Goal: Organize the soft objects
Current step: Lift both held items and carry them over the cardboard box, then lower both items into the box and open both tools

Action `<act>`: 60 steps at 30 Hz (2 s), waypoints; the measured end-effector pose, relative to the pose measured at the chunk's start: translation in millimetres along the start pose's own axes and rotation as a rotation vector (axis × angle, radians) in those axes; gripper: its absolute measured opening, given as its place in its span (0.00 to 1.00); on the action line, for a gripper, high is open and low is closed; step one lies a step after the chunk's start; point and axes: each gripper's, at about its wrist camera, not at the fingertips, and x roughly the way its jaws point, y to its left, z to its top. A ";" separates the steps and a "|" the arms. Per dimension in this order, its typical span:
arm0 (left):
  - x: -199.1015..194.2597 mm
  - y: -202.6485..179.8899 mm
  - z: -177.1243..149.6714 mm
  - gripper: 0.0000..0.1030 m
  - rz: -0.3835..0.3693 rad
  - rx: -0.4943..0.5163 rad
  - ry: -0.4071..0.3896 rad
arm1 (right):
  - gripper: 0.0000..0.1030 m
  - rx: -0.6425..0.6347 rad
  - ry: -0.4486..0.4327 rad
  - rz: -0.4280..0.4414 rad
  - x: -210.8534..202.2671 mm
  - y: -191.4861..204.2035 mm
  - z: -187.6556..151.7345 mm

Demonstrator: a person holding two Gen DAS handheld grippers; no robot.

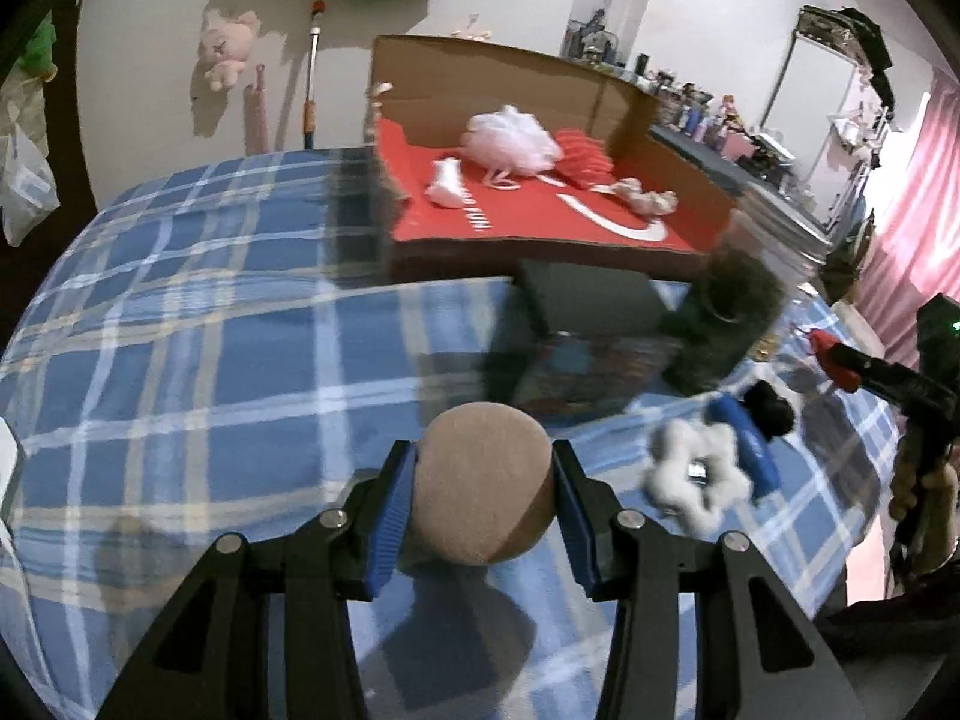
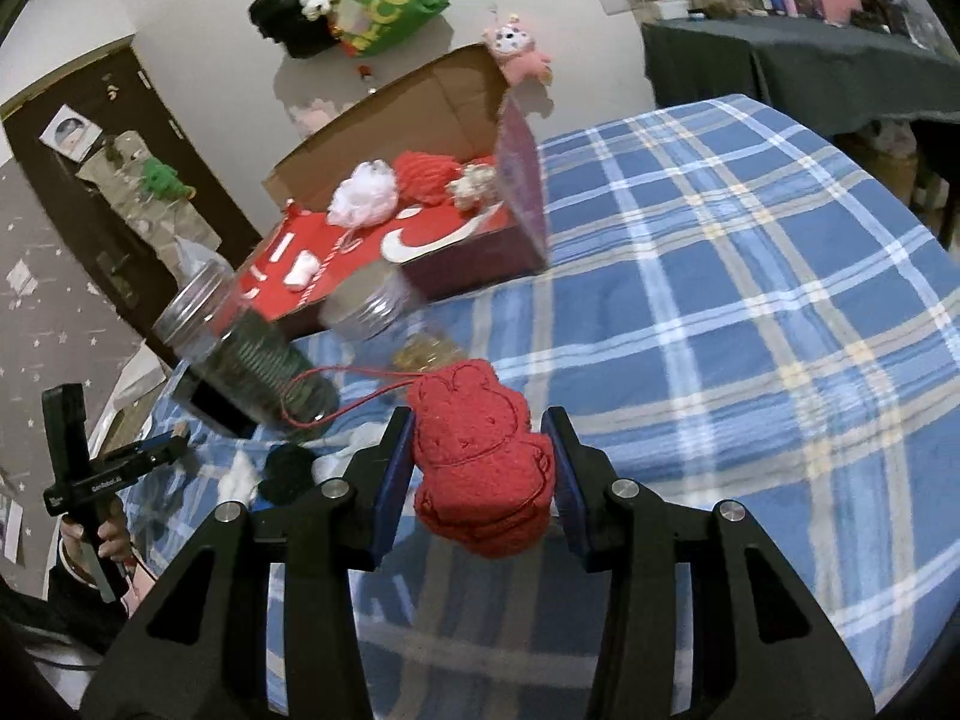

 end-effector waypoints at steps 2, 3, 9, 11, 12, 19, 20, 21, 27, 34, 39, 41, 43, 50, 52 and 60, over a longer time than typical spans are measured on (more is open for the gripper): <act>3.2 8.7 4.9 0.46 0.011 0.001 0.003 | 0.40 0.009 0.008 -0.010 1.2 -6.7 5.4; 4.8 11.6 7.7 0.46 0.015 0.002 0.005 | 0.40 0.018 0.015 -0.017 2.4 -11.5 9.5; 14.6 25.9 29.5 0.46 -0.012 0.028 0.010 | 0.40 0.073 0.067 0.022 13.0 -29.3 29.8; 18.7 28.0 39.4 0.46 -0.038 0.049 0.017 | 0.40 0.081 0.090 0.030 19.1 -32.2 36.1; 20.5 28.5 43.8 0.46 -0.055 0.055 0.023 | 0.40 0.088 0.106 0.040 23.2 -34.4 41.3; 26.1 25.8 71.9 0.46 -0.128 0.103 0.048 | 0.40 0.104 0.169 0.078 38.9 -39.7 66.6; 27.1 25.5 74.5 0.46 -0.135 0.104 0.055 | 0.40 0.112 0.180 0.090 41.3 -40.8 69.8; 28.0 25.0 77.2 0.46 -0.143 0.107 0.062 | 0.40 0.124 0.190 0.105 43.4 -42.2 73.4; 29.1 22.4 88.6 0.46 -0.157 0.132 0.084 | 0.40 0.139 0.242 0.137 53.1 -39.7 91.7; 28.9 27.0 96.3 0.46 -0.156 0.127 0.094 | 0.40 0.106 0.267 0.154 58.2 -26.5 109.5; 25.6 24.7 104.7 0.46 -0.167 0.131 0.089 | 0.40 0.103 0.280 0.181 63.6 -17.8 118.5; 23.8 21.4 109.8 0.46 -0.175 0.137 0.084 | 0.40 0.098 0.285 0.191 66.0 -13.1 122.1; 21.9 18.0 115.5 0.46 -0.181 0.144 0.073 | 0.40 0.094 0.281 0.212 67.6 -6.4 127.9; 25.3 -9.6 143.7 0.46 -0.177 0.195 0.028 | 0.40 0.058 0.226 0.263 71.6 20.1 152.7; 34.0 -21.3 151.6 0.46 -0.169 0.207 0.031 | 0.40 0.051 0.210 0.284 76.7 28.4 160.6; 86.1 -60.1 187.4 0.46 -0.073 0.260 0.079 | 0.40 -0.139 0.198 0.151 129.5 85.1 184.4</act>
